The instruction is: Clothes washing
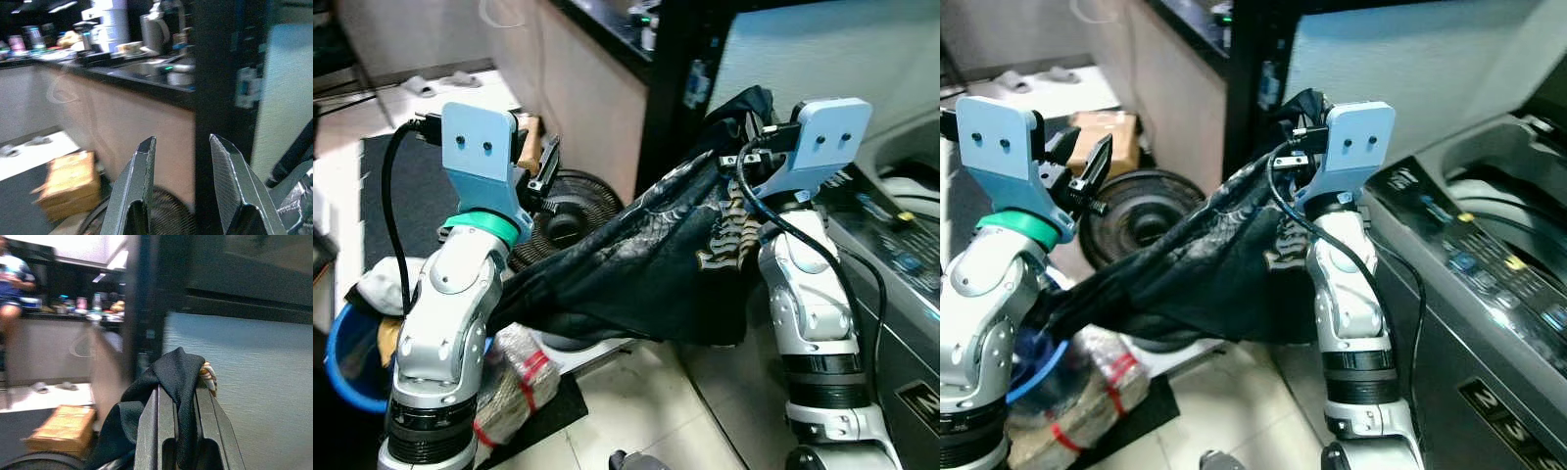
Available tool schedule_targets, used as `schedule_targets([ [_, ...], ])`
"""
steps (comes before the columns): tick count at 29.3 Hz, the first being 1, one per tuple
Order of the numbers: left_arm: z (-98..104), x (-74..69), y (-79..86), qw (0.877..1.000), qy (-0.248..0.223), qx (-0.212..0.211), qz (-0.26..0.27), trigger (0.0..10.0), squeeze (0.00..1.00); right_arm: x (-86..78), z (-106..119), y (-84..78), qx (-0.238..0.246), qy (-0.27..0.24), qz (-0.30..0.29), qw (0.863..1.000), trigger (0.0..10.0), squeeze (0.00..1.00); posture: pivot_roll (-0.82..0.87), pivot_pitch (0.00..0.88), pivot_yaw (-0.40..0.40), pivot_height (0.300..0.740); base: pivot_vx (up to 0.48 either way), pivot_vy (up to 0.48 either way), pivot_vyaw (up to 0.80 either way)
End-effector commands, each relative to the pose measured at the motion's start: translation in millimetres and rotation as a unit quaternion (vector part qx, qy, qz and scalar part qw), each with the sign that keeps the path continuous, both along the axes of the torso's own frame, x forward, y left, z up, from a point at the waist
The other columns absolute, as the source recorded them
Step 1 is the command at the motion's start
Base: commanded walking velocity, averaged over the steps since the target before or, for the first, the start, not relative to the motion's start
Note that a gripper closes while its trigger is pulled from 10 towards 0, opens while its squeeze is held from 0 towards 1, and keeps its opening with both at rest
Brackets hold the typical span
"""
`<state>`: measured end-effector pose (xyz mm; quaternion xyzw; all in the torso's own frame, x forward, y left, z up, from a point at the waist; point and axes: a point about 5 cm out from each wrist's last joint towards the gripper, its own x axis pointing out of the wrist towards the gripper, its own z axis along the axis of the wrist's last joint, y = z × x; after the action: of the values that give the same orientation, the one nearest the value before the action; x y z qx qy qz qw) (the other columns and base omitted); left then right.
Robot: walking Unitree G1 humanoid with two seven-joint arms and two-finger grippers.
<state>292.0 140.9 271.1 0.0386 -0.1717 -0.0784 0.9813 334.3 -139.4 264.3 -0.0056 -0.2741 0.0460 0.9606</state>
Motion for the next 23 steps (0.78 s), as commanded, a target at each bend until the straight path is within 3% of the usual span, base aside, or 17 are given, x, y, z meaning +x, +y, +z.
schedule_targets([
  [1, -0.1, -0.4, 0.5, 1.000, 0.002, 0.000, 0.000, 10.0, 0.00, -0.1, 3.0, -2.6, 0.013, -0.004, -0.001, 1.000, 10.0, 0.00, 0.08, 0.000, 0.001, 0.740, 0.000, 0.000, -0.79],
  [23, -0.8, -0.2, 0.0, 1.000, 0.004, 0.002, 0.001, 10.0, 0.00, 0.9, 3.9, -0.5, 0.014, -0.005, 0.003, 1.000, 10.0, 0.00, 0.08, 0.000, 0.002, 0.740, 0.000, 0.000, -0.79],
])
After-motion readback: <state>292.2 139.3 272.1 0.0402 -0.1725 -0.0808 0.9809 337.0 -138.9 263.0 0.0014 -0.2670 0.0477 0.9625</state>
